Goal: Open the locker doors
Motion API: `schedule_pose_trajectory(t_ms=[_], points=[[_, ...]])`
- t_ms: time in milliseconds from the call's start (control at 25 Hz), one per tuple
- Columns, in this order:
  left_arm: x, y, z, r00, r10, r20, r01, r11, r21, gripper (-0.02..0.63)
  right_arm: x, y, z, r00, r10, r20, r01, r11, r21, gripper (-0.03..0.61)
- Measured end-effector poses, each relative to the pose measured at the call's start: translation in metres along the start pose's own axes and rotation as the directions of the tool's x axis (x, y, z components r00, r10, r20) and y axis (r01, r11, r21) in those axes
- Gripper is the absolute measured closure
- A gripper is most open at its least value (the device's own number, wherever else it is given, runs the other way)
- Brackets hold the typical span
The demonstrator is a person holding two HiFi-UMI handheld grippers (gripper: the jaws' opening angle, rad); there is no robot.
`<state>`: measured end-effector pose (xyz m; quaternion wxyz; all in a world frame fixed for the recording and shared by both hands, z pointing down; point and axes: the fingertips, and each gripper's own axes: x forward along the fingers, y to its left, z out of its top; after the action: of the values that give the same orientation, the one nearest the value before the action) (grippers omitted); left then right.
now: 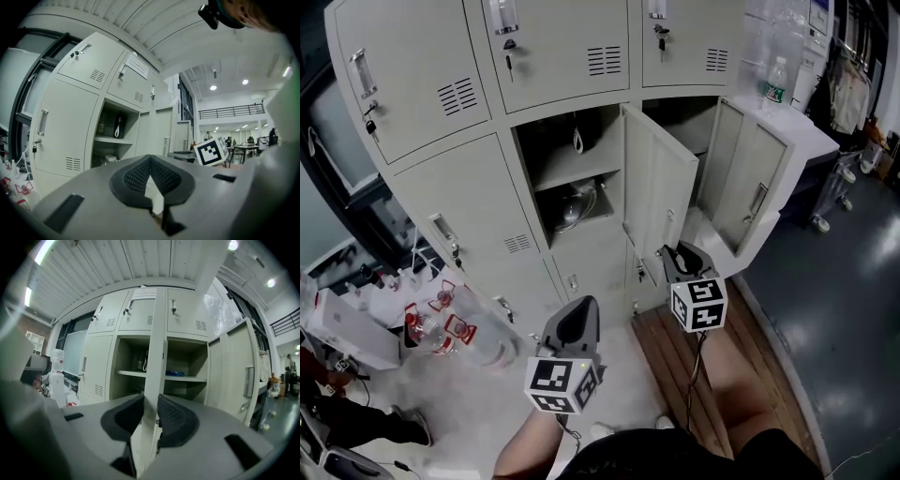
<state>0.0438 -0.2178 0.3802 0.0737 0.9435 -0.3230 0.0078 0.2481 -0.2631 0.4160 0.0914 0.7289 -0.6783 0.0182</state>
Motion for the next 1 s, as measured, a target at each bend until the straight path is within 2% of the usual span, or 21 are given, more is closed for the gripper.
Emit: schedule_pose_trajectory(t_ms=[360, 640, 840, 880, 960, 1000], points=[[0.02, -0.039, -0.003, 0.996, 0.09, 0.01, -0.09, 0.996, -0.016, 0.613, -0.001, -0.036, -0.005, 0.996, 0.087, 0.004, -0.087, 0.996, 0.009, 0.492], [0.02, -0.063, -0.008, 0.983, 0.181, 0.021, -0.181, 0.983, -0.016, 0.613, -0.002, -0.042, -0.007, 0.985, 0.17, 0.031, -0.17, 0.985, 0.008, 0.489], [0.015, -0.077, -0.013, 0.973, 0.231, 0.019, -0.231, 0.973, -0.016, 0.614, -0.023, -0.046, -0.004, 0.977, 0.201, 0.075, -0.201, 0.98, -0.01, 0.486], [0.015, -0.08, -0.014, 0.971, 0.239, 0.018, -0.238, 0.971, -0.016, 0.613, -0.029, -0.047, -0.003, 0.976, 0.203, 0.085, -0.202, 0.979, -0.014, 0.495], [0.012, -0.086, -0.016, 0.967, 0.253, 0.022, -0.253, 0.967, -0.018, 0.614, -0.042, -0.046, -0.003, 0.971, 0.219, 0.093, -0.217, 0.976, -0.033, 0.564], [0.011, -0.089, -0.016, 0.965, 0.26, 0.026, -0.259, 0.966, -0.02, 0.613, -0.048, -0.043, -0.003, 0.967, 0.239, 0.092, -0.236, 0.971, -0.043, 0.577]])
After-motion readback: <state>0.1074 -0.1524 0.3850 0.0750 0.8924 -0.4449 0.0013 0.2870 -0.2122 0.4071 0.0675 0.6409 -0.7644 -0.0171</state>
